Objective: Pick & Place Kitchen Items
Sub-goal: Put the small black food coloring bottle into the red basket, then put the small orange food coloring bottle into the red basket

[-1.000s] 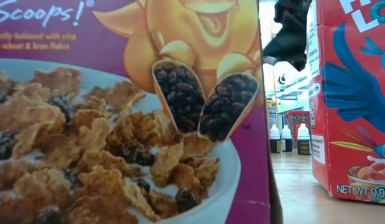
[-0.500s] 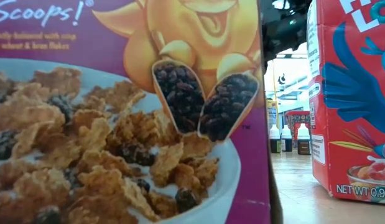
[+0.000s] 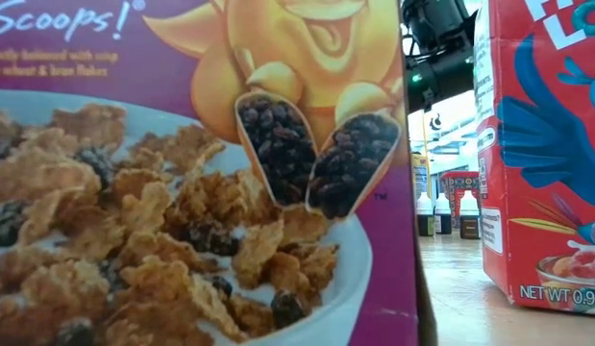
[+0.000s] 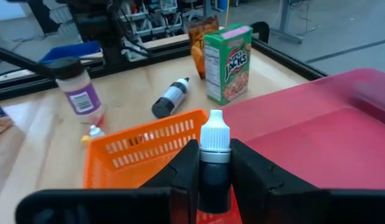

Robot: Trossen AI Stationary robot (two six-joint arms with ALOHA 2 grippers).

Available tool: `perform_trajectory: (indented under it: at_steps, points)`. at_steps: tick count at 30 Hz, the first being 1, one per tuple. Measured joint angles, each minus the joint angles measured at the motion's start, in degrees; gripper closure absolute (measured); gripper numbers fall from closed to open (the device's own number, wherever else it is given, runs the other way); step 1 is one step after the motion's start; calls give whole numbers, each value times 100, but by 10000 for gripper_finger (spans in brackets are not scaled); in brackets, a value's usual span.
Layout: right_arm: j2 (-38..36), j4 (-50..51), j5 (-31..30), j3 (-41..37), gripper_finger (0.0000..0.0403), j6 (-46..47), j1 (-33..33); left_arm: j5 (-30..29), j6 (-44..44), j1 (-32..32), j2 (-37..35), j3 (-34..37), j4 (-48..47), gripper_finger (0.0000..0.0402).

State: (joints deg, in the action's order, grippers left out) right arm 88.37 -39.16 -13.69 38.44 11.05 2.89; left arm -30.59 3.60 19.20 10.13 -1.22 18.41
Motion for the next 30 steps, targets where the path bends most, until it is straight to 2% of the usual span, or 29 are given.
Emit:
perform_trajectory:
  at_steps: [10,30]
  points:
    - [167,-48,2,45,332,-197,272,-37,16,-68,258,0,296,385]
    - [167,-265,42,45,277,-474,348,-92,640,-695,2213,0,1776,385]
